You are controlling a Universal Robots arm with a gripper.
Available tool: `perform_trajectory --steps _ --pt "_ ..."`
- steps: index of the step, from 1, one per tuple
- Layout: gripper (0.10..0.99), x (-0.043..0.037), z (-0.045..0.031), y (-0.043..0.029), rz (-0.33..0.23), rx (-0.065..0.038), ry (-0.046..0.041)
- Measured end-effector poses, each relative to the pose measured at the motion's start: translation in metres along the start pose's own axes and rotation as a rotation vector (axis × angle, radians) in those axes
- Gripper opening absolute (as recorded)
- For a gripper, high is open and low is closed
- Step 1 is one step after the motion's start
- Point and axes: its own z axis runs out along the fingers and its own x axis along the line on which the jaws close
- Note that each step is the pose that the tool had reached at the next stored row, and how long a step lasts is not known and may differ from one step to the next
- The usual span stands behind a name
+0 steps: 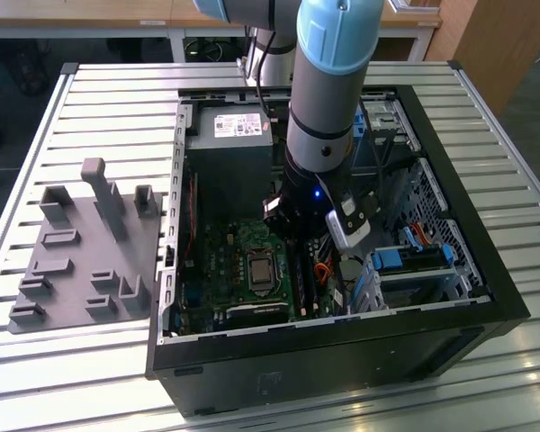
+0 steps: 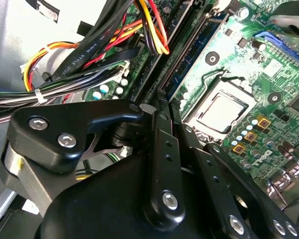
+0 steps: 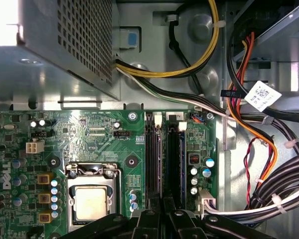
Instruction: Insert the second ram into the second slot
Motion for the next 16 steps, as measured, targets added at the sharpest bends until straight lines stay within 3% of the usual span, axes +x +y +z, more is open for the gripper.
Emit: perform_trajectory --steps 16 --pt "0.137 0.0004 0.0037 0.0 -0.006 0.002 -0.0001"
